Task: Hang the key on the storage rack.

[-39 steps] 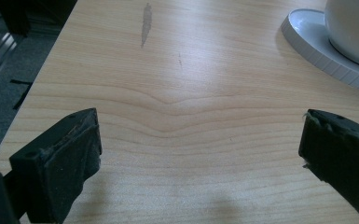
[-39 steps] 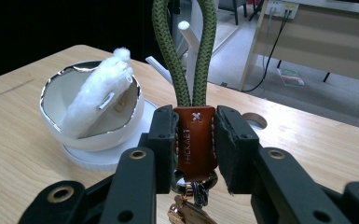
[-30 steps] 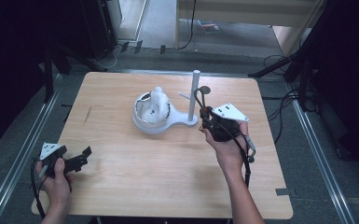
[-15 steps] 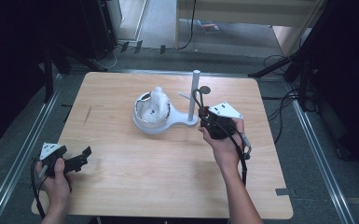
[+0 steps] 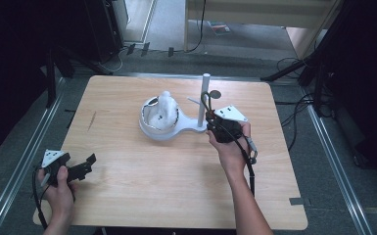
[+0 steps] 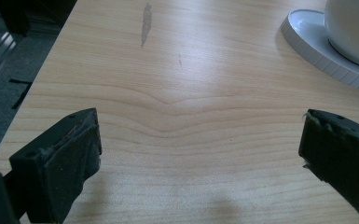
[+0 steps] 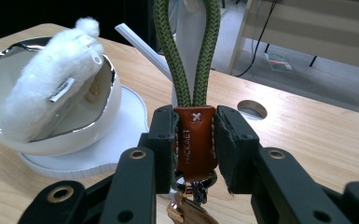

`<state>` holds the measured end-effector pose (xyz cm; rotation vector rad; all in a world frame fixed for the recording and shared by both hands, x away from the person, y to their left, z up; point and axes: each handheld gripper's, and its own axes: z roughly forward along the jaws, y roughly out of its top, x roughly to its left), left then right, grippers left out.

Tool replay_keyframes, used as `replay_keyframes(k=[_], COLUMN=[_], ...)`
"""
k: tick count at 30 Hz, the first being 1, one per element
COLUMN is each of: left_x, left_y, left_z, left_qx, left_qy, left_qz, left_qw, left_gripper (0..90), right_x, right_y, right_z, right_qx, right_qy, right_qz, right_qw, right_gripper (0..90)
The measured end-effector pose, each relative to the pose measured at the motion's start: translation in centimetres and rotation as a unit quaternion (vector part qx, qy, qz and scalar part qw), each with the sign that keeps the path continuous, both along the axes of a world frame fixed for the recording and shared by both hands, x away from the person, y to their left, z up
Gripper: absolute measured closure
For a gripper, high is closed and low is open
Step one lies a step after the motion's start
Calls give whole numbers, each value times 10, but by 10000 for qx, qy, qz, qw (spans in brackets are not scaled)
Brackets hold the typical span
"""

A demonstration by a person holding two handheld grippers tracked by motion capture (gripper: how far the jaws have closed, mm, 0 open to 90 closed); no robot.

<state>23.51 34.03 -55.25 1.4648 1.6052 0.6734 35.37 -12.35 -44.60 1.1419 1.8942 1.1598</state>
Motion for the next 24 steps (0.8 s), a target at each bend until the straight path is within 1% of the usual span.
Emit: replay_keyframes(k=[11, 15, 21, 24], left_x=[0, 0, 0, 0], left_y=[0, 0, 0, 0], left_z=[0, 0, 0, 0], left_qx=[5, -1, -1, 1], left_qy=[3, 7, 4, 9], left_qz=[-8, -10, -4, -4], left_qw=[10000, 10000, 10000, 10000], left_gripper=[0, 0, 0, 0], right_x=[10, 12, 16, 18], right_y=[8, 9, 13, 14], right_z=[-7, -10, -15, -17], right_qx=[-26, 40, 72, 181], right_qy=[-44, -92, -208, -213], right_qz=[-78, -89, -139, -162], right_qw=[10000, 9999, 9997, 9995], right_gripper=[694, 691, 685, 682])
